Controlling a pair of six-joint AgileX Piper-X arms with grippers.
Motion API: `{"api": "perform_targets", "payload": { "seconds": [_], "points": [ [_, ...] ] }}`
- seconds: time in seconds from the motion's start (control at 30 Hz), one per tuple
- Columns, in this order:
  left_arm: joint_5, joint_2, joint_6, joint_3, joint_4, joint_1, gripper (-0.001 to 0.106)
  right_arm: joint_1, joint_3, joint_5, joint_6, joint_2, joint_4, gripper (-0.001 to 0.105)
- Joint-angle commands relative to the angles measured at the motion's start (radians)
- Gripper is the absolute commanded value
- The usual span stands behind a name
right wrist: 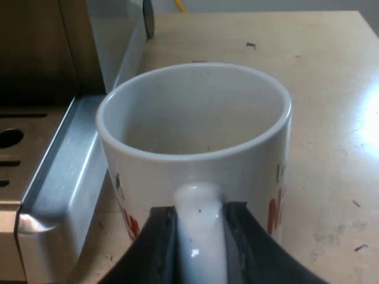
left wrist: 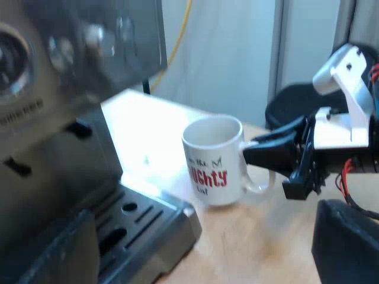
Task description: Place mug into machine
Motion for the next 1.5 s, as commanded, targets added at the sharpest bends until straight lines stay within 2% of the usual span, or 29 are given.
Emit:
{"api": "perform_targets", "payload": {
  "seconds": [0.03, 0.27, 0.5, 0.67, 0.97, 1.17, 1.5],
  "points": [
    [-0.009, -0.044, -0.013, -0.008, 0.031, -0.005, 0.081, 0.001, -0.011, 0.005, -0.02, -0.086, 0.052, 0.0],
    [-0.013, -0.135, -0.013, -0.008, 0.253, -0.005, 0.081, 0.001, -0.011, 0.002, -0.038, -0.283, 0.217, 0.0],
    [-0.025, -0.223, -0.013, -0.008, 0.311, -0.005, 0.081, 0.028, -0.019, -0.002, -0.069, -0.477, 0.382, 0.0],
    [-0.077, -0.297, -0.013, -0.008, 0.397, -0.005, 0.081, 0.112, -0.063, -0.006, -0.088, -0.607, 0.574, 0.0],
    [-0.1, -0.392, -0.015, -0.008, 0.46, -0.005, 0.081, 0.28, -0.124, -0.006, -0.087, -0.692, 0.629, 0.0],
    [-0.1, -0.439, -0.125, -0.008, 0.464, -0.005, 0.081, 0.411, -0.159, 0.004, -0.087, -0.691, 0.629, 0.0],
    [-0.166, -0.445, -0.132, -0.008, 0.537, -0.005, 0.081, 0.552, -0.161, 0.055, -0.078, -0.68, 0.636, 0.0]
  ]
}}
